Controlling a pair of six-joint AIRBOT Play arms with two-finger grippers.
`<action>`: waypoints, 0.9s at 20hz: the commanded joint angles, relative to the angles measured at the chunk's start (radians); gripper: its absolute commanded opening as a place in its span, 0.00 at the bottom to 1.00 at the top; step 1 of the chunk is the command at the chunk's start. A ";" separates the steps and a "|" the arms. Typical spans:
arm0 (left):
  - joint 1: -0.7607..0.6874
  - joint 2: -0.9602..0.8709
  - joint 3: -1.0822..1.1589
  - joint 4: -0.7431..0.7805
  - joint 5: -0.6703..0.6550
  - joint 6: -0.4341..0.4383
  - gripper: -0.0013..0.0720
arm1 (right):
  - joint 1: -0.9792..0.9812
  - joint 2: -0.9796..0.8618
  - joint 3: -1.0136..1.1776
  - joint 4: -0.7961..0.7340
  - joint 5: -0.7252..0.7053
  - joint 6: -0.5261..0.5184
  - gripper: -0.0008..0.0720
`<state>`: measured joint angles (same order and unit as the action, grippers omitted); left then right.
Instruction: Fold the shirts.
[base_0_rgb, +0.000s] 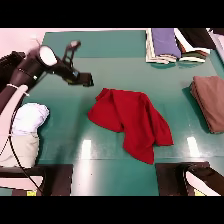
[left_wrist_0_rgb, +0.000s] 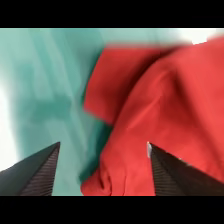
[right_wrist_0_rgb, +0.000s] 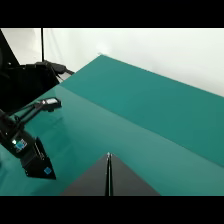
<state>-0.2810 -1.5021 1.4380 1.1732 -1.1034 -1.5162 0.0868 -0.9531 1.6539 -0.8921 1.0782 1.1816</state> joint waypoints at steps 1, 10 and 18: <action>0.017 -0.046 -0.166 -0.126 0.032 0.063 0.89 | 0.000 -0.001 -0.040 0.000 -0.009 0.005 0.04; -0.013 -0.092 -0.151 -0.133 0.072 0.077 0.07 | -0.145 0.009 -0.218 0.000 0.158 0.101 0.04; 0.042 -0.093 -0.017 -0.134 0.027 0.084 0.07 | -0.588 0.041 -0.887 -0.163 0.379 0.108 0.64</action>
<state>-0.2440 -1.5940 1.3987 1.0416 -1.0744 -1.4345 -0.3813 -0.9104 0.9886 -1.0161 1.4147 1.2831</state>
